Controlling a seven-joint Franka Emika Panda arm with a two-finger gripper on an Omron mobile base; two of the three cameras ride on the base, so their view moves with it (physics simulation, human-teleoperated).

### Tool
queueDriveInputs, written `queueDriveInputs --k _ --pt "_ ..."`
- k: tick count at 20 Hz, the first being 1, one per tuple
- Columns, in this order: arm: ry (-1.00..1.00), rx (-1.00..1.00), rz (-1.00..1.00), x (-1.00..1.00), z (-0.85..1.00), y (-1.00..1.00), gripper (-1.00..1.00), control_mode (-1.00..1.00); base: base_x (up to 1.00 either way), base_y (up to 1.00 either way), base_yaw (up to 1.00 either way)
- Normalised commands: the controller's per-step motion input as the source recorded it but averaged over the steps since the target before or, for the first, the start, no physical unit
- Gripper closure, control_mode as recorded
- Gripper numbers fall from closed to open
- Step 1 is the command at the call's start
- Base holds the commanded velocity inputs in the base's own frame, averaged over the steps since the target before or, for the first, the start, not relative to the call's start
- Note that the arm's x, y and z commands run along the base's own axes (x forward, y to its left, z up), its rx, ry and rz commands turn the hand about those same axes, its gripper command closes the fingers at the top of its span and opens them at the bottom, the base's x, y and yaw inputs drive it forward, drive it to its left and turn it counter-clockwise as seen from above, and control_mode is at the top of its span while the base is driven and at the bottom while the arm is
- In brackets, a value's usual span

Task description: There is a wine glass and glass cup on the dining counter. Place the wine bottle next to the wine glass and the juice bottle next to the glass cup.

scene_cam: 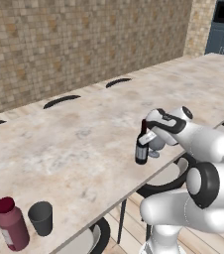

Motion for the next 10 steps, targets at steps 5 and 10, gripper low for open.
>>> queueDriveInputs --k 5,10 --pt "0.0 -0.02 0.0 -0.1 0.0 0.08 -1.0 -1.0 0.0 0.0 0.0" --pt "-0.01 -0.02 0.0 -0.05 0.03 0.08 -1.0 -1.0 0.0 0.0 0.0"
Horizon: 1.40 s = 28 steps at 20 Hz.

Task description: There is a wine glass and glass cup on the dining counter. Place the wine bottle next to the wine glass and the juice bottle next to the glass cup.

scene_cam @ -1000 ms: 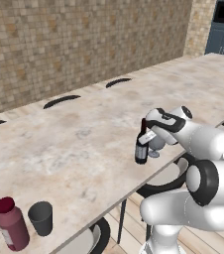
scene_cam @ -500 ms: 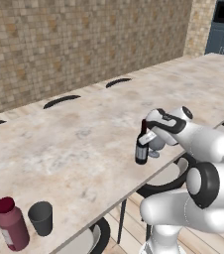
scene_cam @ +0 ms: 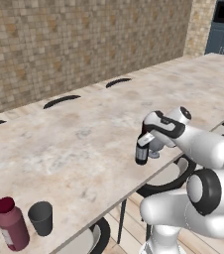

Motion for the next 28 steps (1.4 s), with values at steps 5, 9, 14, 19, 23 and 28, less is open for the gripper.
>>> queueDriveInputs --k 5,9,14,19,23,28 --pt "0.0 -0.01 -0.02 0.0 0.04 0.04 -1.0 -1.0 0.0 0.0 0.0" --pt "0.0 0.0 -0.02 0.0 0.09 0.0 -1.0 -1.0 0.0 0.0 0.0" --pt "0.0 0.0 -0.05 -0.09 0.11 -0.02 -1.0 -1.0 0.0 0.0 0.0" --pt "0.0 0.0 -0.07 -0.2 0.12 -0.03 -1.0 -1.0 0.0 0.0 0.0" --pt "0.0 0.0 -0.02 -0.24 0.05 0.0 -1.0 -1.0 0.0 0.0 0.0" --pt "0.0 0.0 -0.02 -0.23 0.13 0.0 -1.0 -1.0 0.0 0.0 0.0"
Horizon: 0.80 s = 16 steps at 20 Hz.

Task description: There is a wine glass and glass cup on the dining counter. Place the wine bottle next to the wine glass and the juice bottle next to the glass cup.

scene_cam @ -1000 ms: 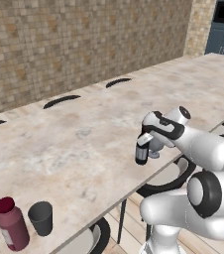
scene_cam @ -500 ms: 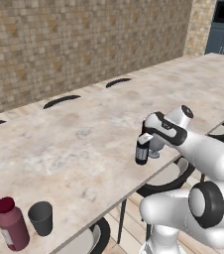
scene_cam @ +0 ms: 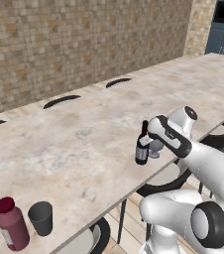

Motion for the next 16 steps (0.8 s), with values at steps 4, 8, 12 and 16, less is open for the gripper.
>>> queueDriveInputs --k 4,8,12,16 --pt "-0.02 0.0 -0.01 -0.24 0.16 -0.02 -1.0 -1.0 0.0 0.0 0.0" --pt "-0.06 0.0 -0.01 -0.3 0.26 -0.01 -1.0 -1.0 0.0 0.0 0.0" --pt "-0.01 -0.04 -0.02 -0.37 0.33 -0.01 -1.0 -1.0 0.0 0.0 0.0" --pt "0.0 -0.07 -0.02 -0.41 0.34 -0.03 -1.0 -1.0 0.0 0.0 0.0"
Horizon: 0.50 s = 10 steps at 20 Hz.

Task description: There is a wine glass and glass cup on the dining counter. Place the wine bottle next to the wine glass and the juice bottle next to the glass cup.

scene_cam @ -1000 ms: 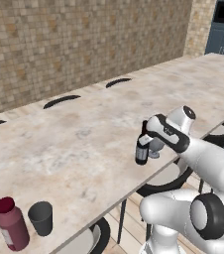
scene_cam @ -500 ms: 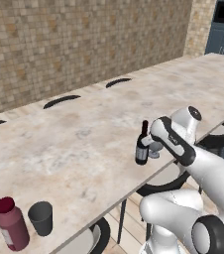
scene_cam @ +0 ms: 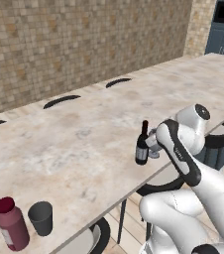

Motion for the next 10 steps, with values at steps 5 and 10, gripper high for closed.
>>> queueDriveInputs --k 5,10 --pt "0.0 -0.09 -0.01 -0.47 0.31 -0.02 -1.0 -1.0 0.0 0.0 0.0" --pt "0.0 -0.05 -0.01 -0.52 0.3 0.0 -1.0 -1.0 0.0 0.0 0.0"
